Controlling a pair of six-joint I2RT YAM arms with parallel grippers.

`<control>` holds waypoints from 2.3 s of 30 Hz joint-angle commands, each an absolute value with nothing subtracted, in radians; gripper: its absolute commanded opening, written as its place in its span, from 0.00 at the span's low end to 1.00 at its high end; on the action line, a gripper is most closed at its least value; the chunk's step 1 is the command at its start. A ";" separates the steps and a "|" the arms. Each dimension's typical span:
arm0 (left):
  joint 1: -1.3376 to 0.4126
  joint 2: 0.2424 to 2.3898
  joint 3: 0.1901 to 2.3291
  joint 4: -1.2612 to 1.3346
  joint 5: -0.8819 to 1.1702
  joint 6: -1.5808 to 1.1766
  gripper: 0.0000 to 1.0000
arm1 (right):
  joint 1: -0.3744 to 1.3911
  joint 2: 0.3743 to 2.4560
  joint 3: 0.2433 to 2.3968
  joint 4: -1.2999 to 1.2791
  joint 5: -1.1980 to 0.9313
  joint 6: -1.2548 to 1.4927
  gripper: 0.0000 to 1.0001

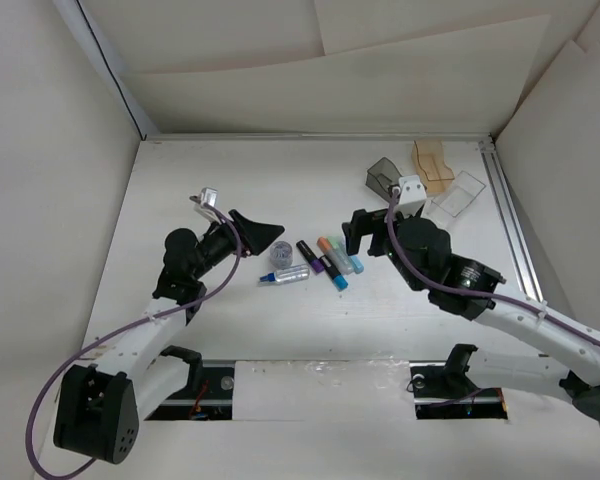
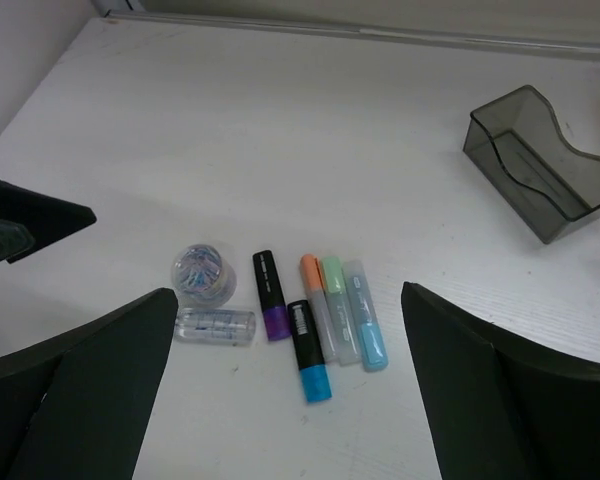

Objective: Sort the stationery into containers
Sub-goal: Pick up the pen from the center of the board.

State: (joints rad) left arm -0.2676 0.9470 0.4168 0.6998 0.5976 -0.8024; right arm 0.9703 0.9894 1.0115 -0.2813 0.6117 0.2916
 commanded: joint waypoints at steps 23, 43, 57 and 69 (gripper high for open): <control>-0.499 0.729 0.554 0.187 -0.008 -0.653 1.00 | 0.957 1.189 0.960 -0.196 0.538 0.342 0.20; -0.499 0.748 0.465 0.333 0.115 -0.687 0.33 | 0.699 1.581 0.957 -0.118 0.296 0.405 0.55; -0.499 0.770 0.456 0.351 0.135 -0.687 0.43 | 0.630 1.712 1.045 -0.087 0.285 0.367 0.51; -0.499 0.788 0.456 0.362 0.135 -0.687 0.43 | 0.630 1.793 1.095 -0.067 0.252 0.339 0.46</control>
